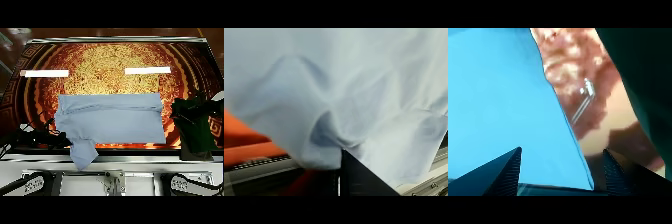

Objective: Fold the shirts.

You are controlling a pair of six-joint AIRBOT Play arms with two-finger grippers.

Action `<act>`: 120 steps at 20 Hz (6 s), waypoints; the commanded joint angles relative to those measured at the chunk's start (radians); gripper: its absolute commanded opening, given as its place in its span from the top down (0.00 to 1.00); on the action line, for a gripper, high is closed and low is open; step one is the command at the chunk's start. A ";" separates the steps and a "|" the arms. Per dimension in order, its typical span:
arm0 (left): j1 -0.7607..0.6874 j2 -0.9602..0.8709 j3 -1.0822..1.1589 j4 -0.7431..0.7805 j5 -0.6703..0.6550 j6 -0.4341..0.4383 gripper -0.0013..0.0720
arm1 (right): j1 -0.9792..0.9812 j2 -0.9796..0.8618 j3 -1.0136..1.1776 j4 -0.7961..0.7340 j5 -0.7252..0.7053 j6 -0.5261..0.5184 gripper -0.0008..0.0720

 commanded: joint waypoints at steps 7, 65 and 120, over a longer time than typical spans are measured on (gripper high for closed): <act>-0.002 0.060 0.005 0.009 -0.027 0.054 0.93 | 0.001 0.000 -0.246 0.018 0.001 -0.078 0.13; 0.035 -0.405 1.080 -0.047 -0.373 -0.006 0.18 | 0.163 -0.390 0.225 0.396 -0.349 0.026 0.06; 0.111 0.174 1.026 -0.109 -0.186 0.013 0.93 | 0.949 -0.237 0.227 0.622 -0.822 0.154 0.88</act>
